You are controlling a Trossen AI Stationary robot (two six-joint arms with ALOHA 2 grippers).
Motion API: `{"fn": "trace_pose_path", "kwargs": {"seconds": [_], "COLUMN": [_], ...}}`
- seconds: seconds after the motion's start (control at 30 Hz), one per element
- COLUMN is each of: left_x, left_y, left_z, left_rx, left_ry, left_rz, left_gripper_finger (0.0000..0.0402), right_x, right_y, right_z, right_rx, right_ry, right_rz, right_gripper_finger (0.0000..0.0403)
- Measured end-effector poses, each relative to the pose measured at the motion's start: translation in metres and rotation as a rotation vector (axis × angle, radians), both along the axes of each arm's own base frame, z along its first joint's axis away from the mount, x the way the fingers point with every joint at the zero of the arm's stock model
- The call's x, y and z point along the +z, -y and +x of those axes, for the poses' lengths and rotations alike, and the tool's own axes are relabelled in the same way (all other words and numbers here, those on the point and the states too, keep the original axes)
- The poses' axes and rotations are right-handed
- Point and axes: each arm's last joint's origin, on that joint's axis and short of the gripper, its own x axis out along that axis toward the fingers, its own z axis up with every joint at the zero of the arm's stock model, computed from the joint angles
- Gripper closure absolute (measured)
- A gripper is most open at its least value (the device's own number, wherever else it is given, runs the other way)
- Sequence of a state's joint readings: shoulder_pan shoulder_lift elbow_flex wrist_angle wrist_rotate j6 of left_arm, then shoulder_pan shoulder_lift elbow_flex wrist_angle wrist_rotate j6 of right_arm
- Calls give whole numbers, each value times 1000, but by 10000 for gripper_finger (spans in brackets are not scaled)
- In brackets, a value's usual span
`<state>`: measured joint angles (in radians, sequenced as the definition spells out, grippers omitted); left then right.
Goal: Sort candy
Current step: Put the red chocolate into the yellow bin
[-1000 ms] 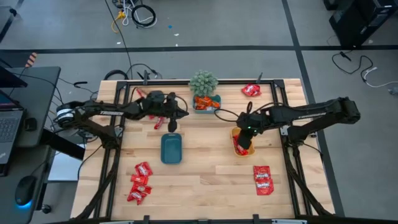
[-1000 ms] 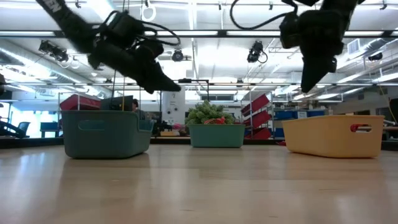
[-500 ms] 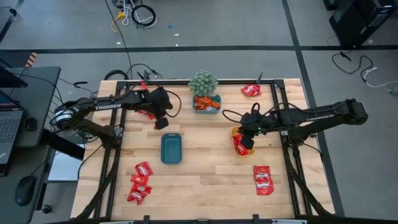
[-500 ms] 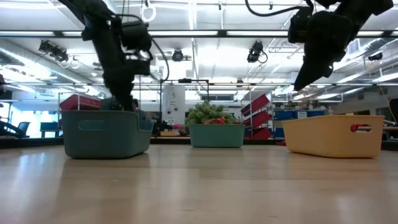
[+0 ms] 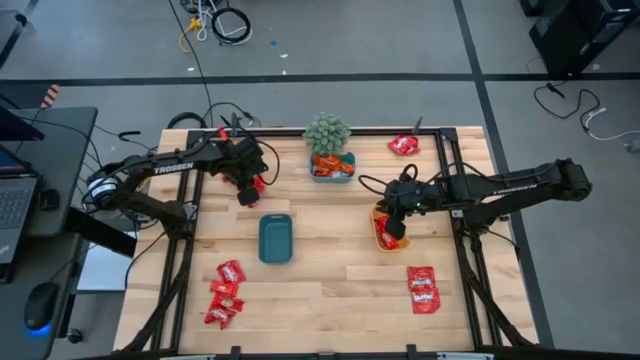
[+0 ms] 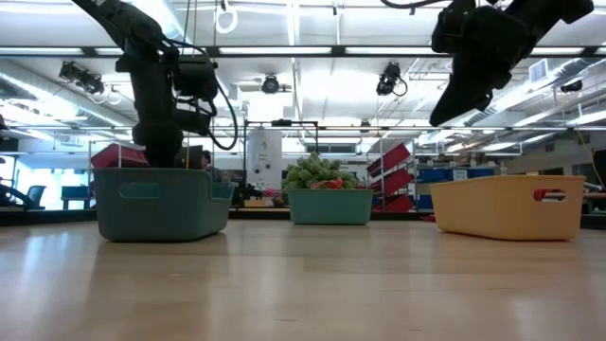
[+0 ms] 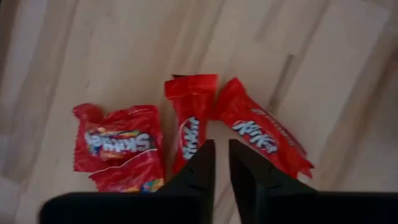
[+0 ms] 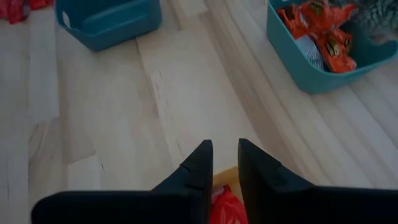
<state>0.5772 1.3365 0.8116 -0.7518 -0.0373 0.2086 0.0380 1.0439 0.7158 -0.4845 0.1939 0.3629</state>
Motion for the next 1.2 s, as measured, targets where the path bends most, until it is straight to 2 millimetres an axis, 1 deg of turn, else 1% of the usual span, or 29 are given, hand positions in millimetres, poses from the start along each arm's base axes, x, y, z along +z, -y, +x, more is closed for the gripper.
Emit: {"fn": "trace_pose_path", "kwargs": {"seconds": [0.17,0.3,0.4,0.53,0.77,0.87,0.93,1.0,1.13,1.17,1.2], "left_x": [-5,-15,-20,-25,-43,-50,-52,-52,-47,-45,-42], "left_y": [-1,-9,-17,-26,-31,-33,-34,-33,-34,-35,-35], "left_z": [2,2,3,4,5,7,8,9,10,10,11], "left_rx": [-3,27,53,76,71,67,49,29,0,1,2], "left_ry": [-19,-50,-46,-42,-109,-128,-137,-142,-141,-136,-133], "left_rz": [-26,-41,-30,-10,-55,-58,-52,-42,21,26,31], "left_gripper_finger": [276,223,196,184,184,198,223,261,359,375,381], "right_x": [0,0,1,1,1,1,1,1,1,1,1], "right_y": [0,0,0,0,0,0,0,0,0,0,0], "right_z": [0,1,1,1,1,1,1,1,2,2,2], "right_rx": [0,1,5,13,19,19,19,19,19,19,19], "right_ry": [6,7,11,9,8,8,8,9,16,16,16], "right_rz": [0,0,-4,-11,-17,-17,-17,-17,-17,-17,-17], "right_gripper_finger": [341,341,341,341,341,341,341,341,341,341,341]}}
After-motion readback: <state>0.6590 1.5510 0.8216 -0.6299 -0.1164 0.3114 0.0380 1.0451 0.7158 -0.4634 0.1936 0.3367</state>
